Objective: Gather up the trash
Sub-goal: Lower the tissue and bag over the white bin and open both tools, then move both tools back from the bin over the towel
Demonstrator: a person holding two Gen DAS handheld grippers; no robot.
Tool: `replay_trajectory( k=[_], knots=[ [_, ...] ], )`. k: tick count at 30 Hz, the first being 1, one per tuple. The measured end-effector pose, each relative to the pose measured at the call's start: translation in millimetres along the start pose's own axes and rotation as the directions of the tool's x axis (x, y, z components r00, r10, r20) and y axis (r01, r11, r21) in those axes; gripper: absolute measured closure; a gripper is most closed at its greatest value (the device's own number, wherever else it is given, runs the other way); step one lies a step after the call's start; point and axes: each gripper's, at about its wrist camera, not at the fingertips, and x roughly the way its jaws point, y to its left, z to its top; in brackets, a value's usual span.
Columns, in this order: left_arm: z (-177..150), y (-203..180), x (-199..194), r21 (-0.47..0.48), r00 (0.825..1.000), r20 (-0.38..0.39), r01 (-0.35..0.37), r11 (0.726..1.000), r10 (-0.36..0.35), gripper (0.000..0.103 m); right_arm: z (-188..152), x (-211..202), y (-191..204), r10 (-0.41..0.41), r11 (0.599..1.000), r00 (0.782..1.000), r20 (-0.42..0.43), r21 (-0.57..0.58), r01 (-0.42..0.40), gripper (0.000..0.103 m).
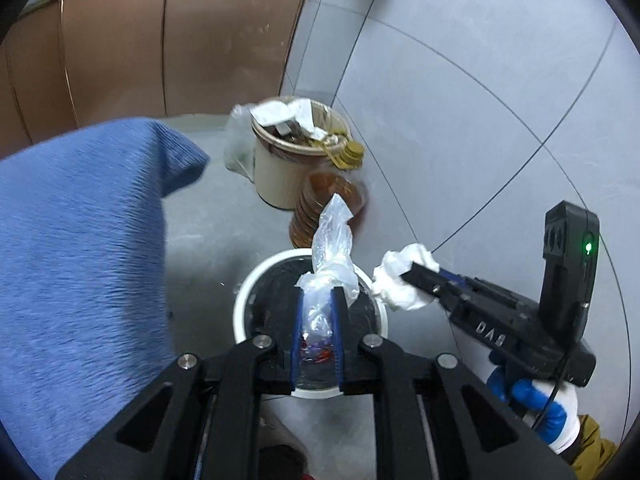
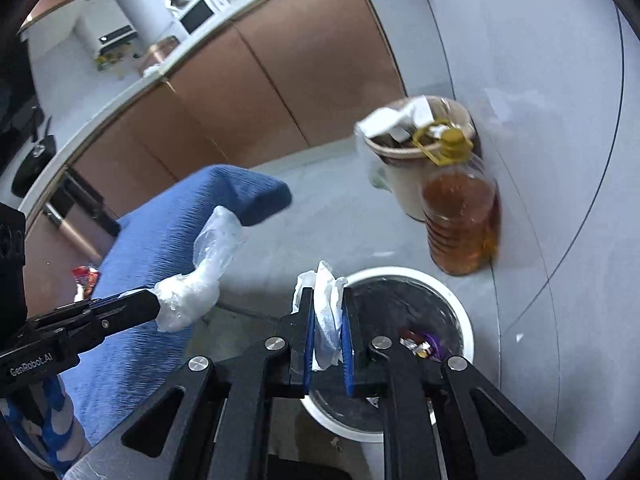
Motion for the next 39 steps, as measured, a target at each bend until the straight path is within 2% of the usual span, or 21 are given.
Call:
replay_trajectory(
  k=[1, 3, 6, 9, 11, 14, 20, 27, 32, 39],
  knots=[
    [0.2, 1.6, 5.9, -0.005, 1.000, -0.014, 0.016, 1.000, -0.016, 0.090, -0.6, 4.9, -3.8, -0.010, 1.000, 1.000, -0.008, 0.006, 0.010, 0.077],
    [0.6, 0.5, 16.4, -0.011, 0.999, -0.033, 0.027, 1.000, -0.027, 0.089, -2.3, 10.7, -9.3, -0.029, 0.999, 0.999, -0.017, 0.017, 0.029, 0.070],
    [3.0, 2.4, 25.7, -0.026, 0.998, -0.047, 0.041, 0.999, -0.042, 0.088, -4.0, 16.2, -19.1, -0.049, 0.998, 0.999, -0.022, 0.035, 0.050, 0.066],
    [4.2, 2.4, 28.5, -0.037, 0.998, -0.044, 0.048, 0.998, -0.050, 0.082, -3.3, 17.4, -25.0, -0.074, 0.996, 0.997, -0.019, 0.041, 0.074, 0.065],
    [5.3, 2.8, 25.8, -0.042, 0.998, -0.038, 0.049, 0.998, -0.051, 0.071, -2.2, 17.3, -27.4, -0.078, 0.996, 0.997, -0.016, 0.048, 0.079, 0.065],
    [5.6, 3.2, 20.2, -0.051, 0.998, -0.025, 0.052, 0.997, -0.053, 0.062, -1.2, 14.5, -25.1, -0.083, 0.995, 0.996, -0.010, 0.045, 0.084, 0.065],
    [1.3, 3.3, 0.1, -0.053, 0.999, 0.013, 0.052, 0.997, -0.051, 0.062, 0.3, 3.7, -13.2, -0.081, 0.997, 0.997, 0.008, 0.019, 0.080, 0.065],
    [-3.8, 5.2, -42.2, -0.049, 0.992, 0.125, 0.013, 0.999, -0.007, 0.062, 2.7, -18.1, 12.4, -0.060, 0.998, 0.997, 0.046, -0.030, 0.062, 0.063],
    [-15.4, 12.5, -85.4, -0.064, 0.970, 0.239, -0.028, 0.998, 0.043, 0.062, 3.2, -38.0, 37.2, -0.036, 0.996, 0.996, 0.079, -0.073, 0.042, 0.063],
    [-38.6, 27.1, -143.6, -0.123, 0.915, 0.381, -0.090, 0.988, 0.131, 0.062, 3.0, -66.5, 75.4, 0.011, 0.989, 0.993, 0.121, -0.146, 0.006, 0.059]
  ],
)
